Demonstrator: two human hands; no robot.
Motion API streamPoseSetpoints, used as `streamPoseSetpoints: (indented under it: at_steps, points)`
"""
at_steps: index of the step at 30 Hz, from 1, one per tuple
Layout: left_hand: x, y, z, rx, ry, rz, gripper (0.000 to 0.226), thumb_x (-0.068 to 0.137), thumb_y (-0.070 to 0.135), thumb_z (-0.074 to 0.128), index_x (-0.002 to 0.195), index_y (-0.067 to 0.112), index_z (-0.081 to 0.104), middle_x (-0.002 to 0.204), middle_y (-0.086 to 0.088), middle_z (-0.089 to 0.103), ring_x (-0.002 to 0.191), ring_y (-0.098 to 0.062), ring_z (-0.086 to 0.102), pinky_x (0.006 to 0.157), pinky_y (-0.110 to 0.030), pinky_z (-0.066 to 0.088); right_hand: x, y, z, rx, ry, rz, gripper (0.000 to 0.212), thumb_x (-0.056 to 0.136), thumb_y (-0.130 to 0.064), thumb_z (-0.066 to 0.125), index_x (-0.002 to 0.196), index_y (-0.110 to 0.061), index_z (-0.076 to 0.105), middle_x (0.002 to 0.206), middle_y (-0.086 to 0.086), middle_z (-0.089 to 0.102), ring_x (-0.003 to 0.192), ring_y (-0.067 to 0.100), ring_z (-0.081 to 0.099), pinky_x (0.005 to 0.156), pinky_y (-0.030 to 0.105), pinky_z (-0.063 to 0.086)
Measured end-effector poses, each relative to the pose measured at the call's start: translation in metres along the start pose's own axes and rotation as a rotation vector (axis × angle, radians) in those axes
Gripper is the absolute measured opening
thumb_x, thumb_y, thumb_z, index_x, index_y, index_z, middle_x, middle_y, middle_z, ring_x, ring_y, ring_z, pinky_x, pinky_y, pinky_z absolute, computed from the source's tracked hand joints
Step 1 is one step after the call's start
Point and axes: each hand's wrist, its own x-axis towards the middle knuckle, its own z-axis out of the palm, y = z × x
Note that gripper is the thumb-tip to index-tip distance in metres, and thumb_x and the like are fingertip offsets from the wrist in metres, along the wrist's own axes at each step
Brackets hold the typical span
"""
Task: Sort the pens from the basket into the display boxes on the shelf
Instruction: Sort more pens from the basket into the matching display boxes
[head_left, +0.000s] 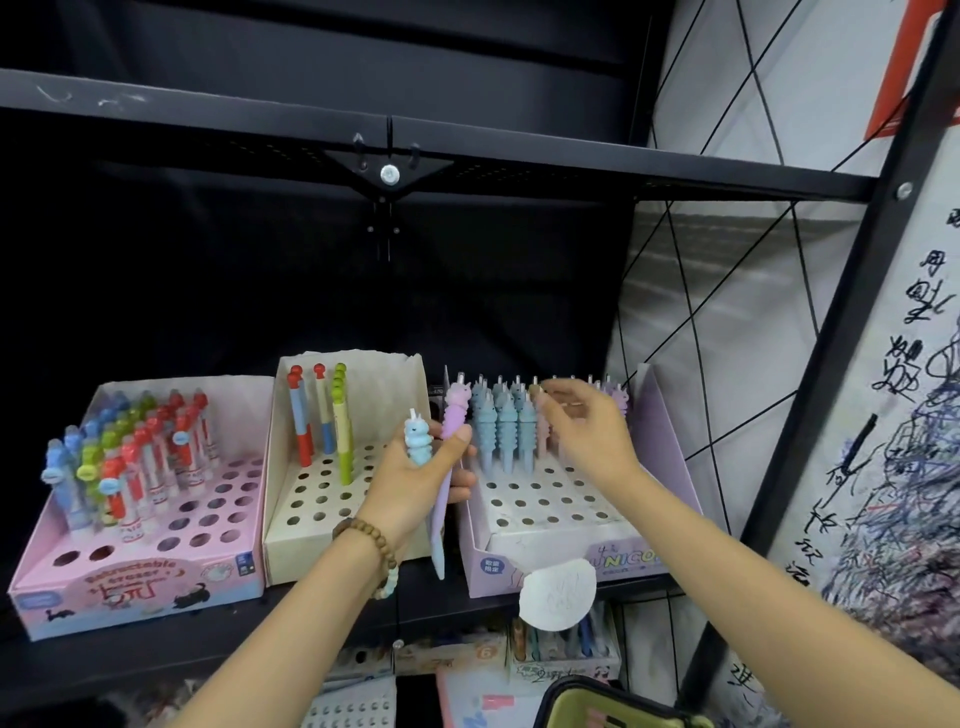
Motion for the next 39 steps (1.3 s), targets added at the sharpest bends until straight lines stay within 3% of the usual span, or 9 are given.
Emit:
streamPoseSetpoints:
  at_steps: [5, 10, 14, 18, 22, 29, 33, 36, 39]
  points:
    - [-0.002, -0.004, 0.027, 0.087, -0.061, 0.038, 0.024, 0.082, 0.023, 0.070, 0.091, 0.011, 0.050, 0.074, -0.006, 0.067, 0.044, -0.006, 0.055, 0.043, -0.019, 0.047, -0.021, -0.037, -0.017, 0.296, -0.276, 0.252, 0.021, 0.091, -0.034, 0.059, 0.094, -0.015, 0.069, 0.084, -0.002, 0.069, 0.071, 0.009, 0.067, 0.064, 0.019, 0.056]
    - [-0.005, -0.009, 0.060, 0.120, -0.139, 0.033, 0.026, 0.081, 0.024, 0.072, 0.091, 0.013, 0.051, 0.065, 0.004, 0.067, 0.044, -0.006, 0.056, 0.042, -0.018, 0.045, -0.028, -0.034, -0.038, 0.365, -0.245, 0.326, 0.026, 0.088, -0.025, 0.065, 0.103, -0.004, 0.068, 0.090, 0.007, 0.068, 0.078, 0.012, 0.065, 0.067, 0.017, 0.055]
    - [0.000, -0.010, 0.068, 0.181, -0.162, -0.012, 0.025, 0.093, 0.036, 0.052, 0.094, 0.011, 0.055, 0.076, 0.000, 0.070, 0.042, -0.009, 0.056, 0.041, -0.020, 0.047, -0.015, -0.028, -0.072, 0.451, -0.147, 0.331, 0.023, 0.091, -0.022, 0.060, 0.108, -0.007, 0.066, 0.096, 0.009, 0.071, 0.088, 0.016, 0.069, 0.075, 0.020, 0.056]
    - [0.010, -0.013, 0.063, 0.192, -0.115, -0.081, 0.029, 0.096, 0.038, 0.044, 0.088, 0.012, 0.050, 0.059, 0.003, 0.052, 0.033, -0.004, 0.035, 0.033, -0.016, 0.031, 0.006, -0.020, -0.099, 0.346, 0.116, 0.214, 0.008, 0.085, -0.019, 0.068, 0.088, -0.012, 0.065, 0.081, 0.006, 0.071, 0.068, 0.007, 0.069, 0.061, 0.016, 0.054]
    - [0.017, -0.014, 0.061, 0.131, -0.153, -0.157, 0.029, 0.095, 0.041, 0.045, 0.087, 0.013, 0.046, 0.053, 0.007, 0.040, 0.033, -0.003, 0.027, 0.031, -0.014, 0.023, 0.016, -0.004, -0.097, 0.117, 0.203, 0.099, 0.018, 0.079, -0.013, 0.075, 0.078, -0.019, 0.058, 0.070, -0.002, 0.065, 0.054, 0.004, 0.063, 0.052, 0.016, 0.052]
    - [0.022, -0.017, 0.061, -0.151, -0.148, -0.286, 0.021, 0.102, 0.028, 0.034, 0.094, 0.012, 0.044, 0.062, 0.000, 0.038, 0.033, -0.004, 0.026, 0.031, -0.012, 0.018, 0.032, 0.005, -0.091, -0.083, 0.211, 0.045, 0.018, 0.079, -0.015, 0.075, 0.076, -0.020, 0.059, 0.075, 0.009, 0.064, 0.073, 0.034, 0.064, 0.076, 0.052, 0.055]
    - [0.024, -0.019, 0.062, -0.230, -0.122, -0.296, 0.018, 0.103, 0.023, 0.032, 0.093, 0.010, 0.039, 0.065, -0.003, 0.039, 0.032, -0.004, 0.028, 0.029, -0.012, 0.020, 0.039, 0.001, -0.095, -0.149, 0.203, 0.029, 0.017, 0.078, -0.015, 0.076, 0.076, -0.018, 0.060, 0.076, 0.015, 0.067, 0.069, 0.033, 0.066, 0.073, 0.042, 0.057]
    - [0.026, -0.021, 0.060, -0.288, -0.117, -0.309, 0.015, 0.102, 0.022, 0.033, 0.098, 0.010, 0.039, 0.066, -0.003, 0.041, 0.033, -0.005, 0.030, 0.029, -0.012, 0.022, 0.040, 0.003, -0.095, -0.123, 0.198, 0.021, 0.025, 0.079, -0.012, 0.075, 0.065, -0.025, 0.059, 0.064, 0.006, 0.066, 0.048, 0.009, 0.060, 0.061, 0.029, 0.055]
    - [0.029, -0.024, 0.058, -0.350, -0.113, -0.319, 0.014, 0.102, 0.020, 0.032, 0.098, 0.009, 0.040, 0.065, -0.004, 0.043, 0.034, -0.007, 0.032, 0.030, -0.013, 0.025, 0.038, 0.008, -0.094, -0.129, 0.181, 0.034, 0.022, 0.080, -0.010, 0.074, 0.064, -0.020, 0.062, 0.057, -0.002, 0.064, 0.041, 0.001, 0.056, 0.053, 0.018, 0.052]
